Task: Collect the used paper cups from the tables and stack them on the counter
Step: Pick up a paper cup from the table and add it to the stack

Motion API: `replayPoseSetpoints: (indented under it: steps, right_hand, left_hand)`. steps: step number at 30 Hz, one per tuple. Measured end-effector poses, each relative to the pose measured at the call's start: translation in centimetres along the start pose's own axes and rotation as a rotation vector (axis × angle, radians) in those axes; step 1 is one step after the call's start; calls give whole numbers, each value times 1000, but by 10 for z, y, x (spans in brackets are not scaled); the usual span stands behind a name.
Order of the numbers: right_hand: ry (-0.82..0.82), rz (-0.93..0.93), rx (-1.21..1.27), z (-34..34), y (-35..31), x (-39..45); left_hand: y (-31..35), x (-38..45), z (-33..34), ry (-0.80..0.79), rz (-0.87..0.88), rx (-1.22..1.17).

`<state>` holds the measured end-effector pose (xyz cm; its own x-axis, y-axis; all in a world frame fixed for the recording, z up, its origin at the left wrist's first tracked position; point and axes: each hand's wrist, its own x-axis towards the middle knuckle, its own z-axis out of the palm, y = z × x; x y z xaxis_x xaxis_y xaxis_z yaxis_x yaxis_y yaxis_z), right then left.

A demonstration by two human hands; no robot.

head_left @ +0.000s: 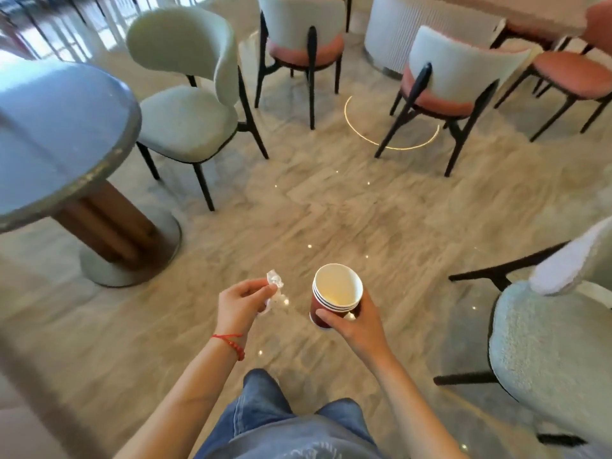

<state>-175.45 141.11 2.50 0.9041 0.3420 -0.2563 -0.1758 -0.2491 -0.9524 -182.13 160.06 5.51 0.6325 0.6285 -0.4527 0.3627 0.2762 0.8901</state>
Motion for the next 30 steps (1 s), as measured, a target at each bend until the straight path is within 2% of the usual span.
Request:
replayPoseSetpoints:
  steps: [9,14,23,30]
  right_hand:
    - [-343,-72,-97,136,-43,70]
    - [-493,-87,-162,189,-58,100]
    - [-644,-110,-189,259,-84,185]
    - [-630,-115,-149,283,-119,285]
  left_hand:
    - [21,49,-120,333,19,-132]
    - [24,67,-159,480,-6,-219]
    - [47,132,-181,613,-26,-322]
    - [104,227,-175,601,-9,-292]
